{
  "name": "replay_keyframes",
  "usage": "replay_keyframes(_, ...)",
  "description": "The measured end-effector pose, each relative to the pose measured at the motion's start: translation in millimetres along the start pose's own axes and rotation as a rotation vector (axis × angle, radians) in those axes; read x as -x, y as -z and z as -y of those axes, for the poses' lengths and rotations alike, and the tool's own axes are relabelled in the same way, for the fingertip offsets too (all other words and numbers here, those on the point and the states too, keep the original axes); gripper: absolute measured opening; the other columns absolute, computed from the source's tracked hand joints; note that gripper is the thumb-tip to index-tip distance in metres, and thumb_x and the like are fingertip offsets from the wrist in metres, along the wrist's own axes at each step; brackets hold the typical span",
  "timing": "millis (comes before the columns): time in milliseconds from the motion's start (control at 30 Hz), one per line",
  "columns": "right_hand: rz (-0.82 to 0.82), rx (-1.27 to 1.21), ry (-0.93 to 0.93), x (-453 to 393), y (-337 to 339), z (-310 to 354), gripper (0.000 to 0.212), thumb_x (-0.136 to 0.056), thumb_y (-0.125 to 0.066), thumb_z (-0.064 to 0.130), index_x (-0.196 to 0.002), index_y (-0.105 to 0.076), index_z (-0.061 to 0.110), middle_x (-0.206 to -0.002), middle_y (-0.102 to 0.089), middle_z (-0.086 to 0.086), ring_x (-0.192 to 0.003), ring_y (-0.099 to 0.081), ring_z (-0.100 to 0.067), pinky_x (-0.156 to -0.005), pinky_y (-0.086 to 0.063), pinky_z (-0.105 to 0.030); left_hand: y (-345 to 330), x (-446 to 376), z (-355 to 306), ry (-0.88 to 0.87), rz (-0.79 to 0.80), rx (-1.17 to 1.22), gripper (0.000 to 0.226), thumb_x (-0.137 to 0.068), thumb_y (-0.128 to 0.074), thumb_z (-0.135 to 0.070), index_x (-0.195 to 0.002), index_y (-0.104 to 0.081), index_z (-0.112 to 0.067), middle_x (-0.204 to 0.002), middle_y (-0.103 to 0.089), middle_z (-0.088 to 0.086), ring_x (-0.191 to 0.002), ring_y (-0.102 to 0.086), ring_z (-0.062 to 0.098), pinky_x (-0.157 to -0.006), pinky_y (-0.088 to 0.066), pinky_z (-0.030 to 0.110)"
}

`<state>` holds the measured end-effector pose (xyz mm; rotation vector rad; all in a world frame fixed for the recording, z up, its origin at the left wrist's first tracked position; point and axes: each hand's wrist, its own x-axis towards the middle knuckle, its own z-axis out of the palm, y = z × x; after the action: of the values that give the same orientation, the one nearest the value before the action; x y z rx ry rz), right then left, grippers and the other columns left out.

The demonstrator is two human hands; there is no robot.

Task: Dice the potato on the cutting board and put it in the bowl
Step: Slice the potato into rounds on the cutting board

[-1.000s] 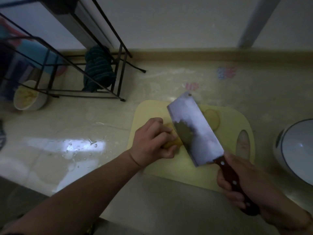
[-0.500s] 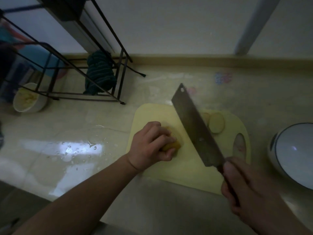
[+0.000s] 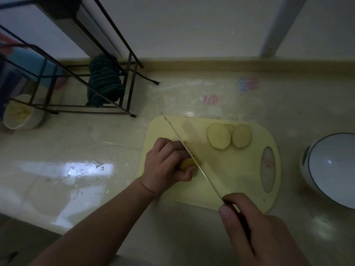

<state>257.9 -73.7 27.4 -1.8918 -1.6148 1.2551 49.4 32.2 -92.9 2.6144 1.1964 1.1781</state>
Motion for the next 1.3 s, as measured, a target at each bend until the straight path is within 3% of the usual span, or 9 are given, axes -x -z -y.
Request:
replay_keyframes(167,0.018,-0.022,0.01,-3,-1,3,0.065,-0.065,0.002,0.092,-0.096,-0.039,0.052,-0.066,-0.06,0.031,-0.061,-0.059,0.004,-0.059,-0.043,-0.016,-2,1,2,0.004,-0.005,-0.014,0.032,-0.075,-0.076,-0.032,-0.092,-0.054,-0.017,-0.096,-0.052,-0.004,-0.074,-0.045,0.02,-0.074,-0.033,0.023)
replay_keyframes(300,0.032,0.023,-0.021,-2,0,6,0.076,-0.054,0.012,0.094,-0.1,-0.034,0.053,-0.072,-0.058,0.036,-0.074,-0.059,0.004,-0.064,-0.044,-0.018,-2,3,4,-0.006,-0.004,-0.009,0.028,-0.087,-0.067,-0.04,-0.093,-0.055,-0.015,-0.095,-0.051,-0.002,-0.073,-0.045,0.021,-0.075,-0.031,0.023)
replay_keyframes(433,0.043,0.041,-0.027,-4,1,7,0.078,-0.053,0.012,0.095,-0.1,-0.034,0.053,-0.074,-0.06,0.033,-0.073,-0.06,0.002,-0.064,-0.045,-0.02,-2,1,5,-0.011,-0.005,0.002,0.027,-0.089,-0.064,-0.04,-0.095,-0.056,-0.015,-0.095,-0.051,-0.003,-0.072,-0.045,0.021,-0.076,-0.03,0.022)
replay_keyframes(733,0.056,0.053,-0.037,-5,7,13,0.076,-0.054,0.013,0.094,-0.098,-0.034,0.054,-0.07,-0.058,0.035,-0.064,-0.058,0.005,-0.062,-0.042,-0.013,-3,2,6,0.0,-0.021,-0.002,0.021,-0.09,-0.062,-0.038,-0.091,-0.054,-0.019,-0.089,-0.048,-0.002,-0.071,-0.042,0.021,-0.072,-0.031,0.024)
replay_keyframes(933,0.14,0.216,-0.035,-6,13,15,0.086,-0.043,0.031,0.088,-0.1,-0.024,0.054,-0.078,-0.051,0.044,-0.059,-0.055,-0.001,-0.058,-0.042,-0.014,-5,2,7,-0.043,-0.03,-0.015,0.021,-0.089,-0.062,-0.035,-0.088,-0.053,-0.016,-0.086,-0.046,-0.001,-0.067,-0.044,0.023,-0.061,-0.04,0.032)
replay_keyframes(1067,0.168,0.27,-0.013,-13,12,16,0.089,-0.043,0.034,0.084,-0.101,-0.022,0.048,-0.078,-0.054,0.038,-0.054,-0.05,-0.004,-0.06,-0.043,-0.016,-6,2,9,-0.084,-0.02,-0.032,0.025,-0.087,-0.064,-0.033,-0.082,-0.049,-0.014,-0.082,-0.042,0.0,-0.064,-0.044,0.024,-0.06,-0.039,0.032)
replay_keyframes(1200,0.17,0.204,0.003,-21,9,18,0.058,-0.065,0.014,0.073,-0.099,-0.024,0.043,-0.062,-0.053,0.002,-0.058,-0.049,-0.009,-0.063,-0.043,-0.023,-4,0,12,-0.081,-0.006,-0.019,0.031,-0.087,-0.063,-0.037,-0.078,-0.045,-0.014,-0.079,-0.037,0.0,-0.061,-0.04,0.023,-0.057,-0.035,0.033)
replay_keyframes(1300,0.125,0.249,0.019,-15,12,14,0.079,-0.055,0.025,0.086,-0.101,-0.026,0.047,-0.06,-0.052,0.002,-0.055,-0.053,-0.012,-0.053,-0.041,-0.021,-2,-2,11,-0.067,0.0,-0.005,0.031,-0.088,-0.062,-0.038,-0.079,-0.044,-0.014,-0.08,-0.034,0.0,-0.064,-0.034,0.022,-0.058,-0.033,0.032)
